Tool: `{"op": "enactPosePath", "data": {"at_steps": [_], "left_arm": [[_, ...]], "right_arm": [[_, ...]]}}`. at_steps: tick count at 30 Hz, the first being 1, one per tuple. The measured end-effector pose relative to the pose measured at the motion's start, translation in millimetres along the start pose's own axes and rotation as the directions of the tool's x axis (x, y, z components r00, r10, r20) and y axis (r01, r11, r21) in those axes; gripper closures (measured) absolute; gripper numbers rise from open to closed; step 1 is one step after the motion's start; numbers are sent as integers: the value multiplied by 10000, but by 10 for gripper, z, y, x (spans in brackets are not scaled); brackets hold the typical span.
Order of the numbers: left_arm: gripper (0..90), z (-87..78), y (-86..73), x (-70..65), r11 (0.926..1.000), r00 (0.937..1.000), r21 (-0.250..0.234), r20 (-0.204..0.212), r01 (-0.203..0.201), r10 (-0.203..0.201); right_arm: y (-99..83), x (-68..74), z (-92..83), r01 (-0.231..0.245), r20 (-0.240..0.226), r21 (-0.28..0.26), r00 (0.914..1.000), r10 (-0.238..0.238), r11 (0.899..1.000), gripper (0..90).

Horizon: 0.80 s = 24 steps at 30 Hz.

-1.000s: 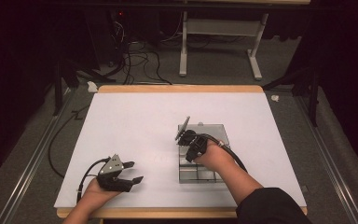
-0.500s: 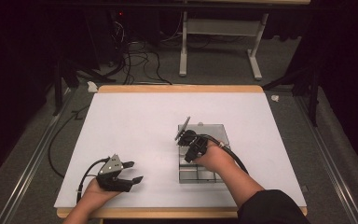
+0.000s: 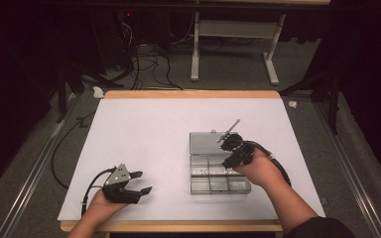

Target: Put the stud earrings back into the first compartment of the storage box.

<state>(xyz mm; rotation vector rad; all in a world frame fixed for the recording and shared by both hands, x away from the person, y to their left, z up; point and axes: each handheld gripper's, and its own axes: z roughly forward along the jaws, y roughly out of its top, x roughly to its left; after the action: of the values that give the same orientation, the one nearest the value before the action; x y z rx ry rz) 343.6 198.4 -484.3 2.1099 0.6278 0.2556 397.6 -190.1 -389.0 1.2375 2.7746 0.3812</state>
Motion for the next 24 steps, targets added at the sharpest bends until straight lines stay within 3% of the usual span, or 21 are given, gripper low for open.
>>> {"op": "enactPosePath", "data": {"at_steps": [10, 15, 20, 24], "left_arm": [[308, -4, -1, 10, 10000, 9999, -18, 101, 40, -40], [307, -7, -3, 19, 9998, 9998, -88, 65, 179, -178], [306, -6, -2, 11, 9999, 9999, -67, -27, 129, -129], [305, -9, -3, 9, 9999, 9999, -94, -78, 142, -143]], "right_arm": [[-525, -410, -166, -1252, 472, -310, 9908, 1266, 9916, 728], [-727, -545, -179, -1637, 617, -705, 9838, 1681, 9840, 641], [-961, -621, -116, -2158, 685, -1824, 9704, 2314, 9592, 531], [-1149, -637, 30, -2486, 645, -2922, 9583, 2784, 9235, 476]]}}
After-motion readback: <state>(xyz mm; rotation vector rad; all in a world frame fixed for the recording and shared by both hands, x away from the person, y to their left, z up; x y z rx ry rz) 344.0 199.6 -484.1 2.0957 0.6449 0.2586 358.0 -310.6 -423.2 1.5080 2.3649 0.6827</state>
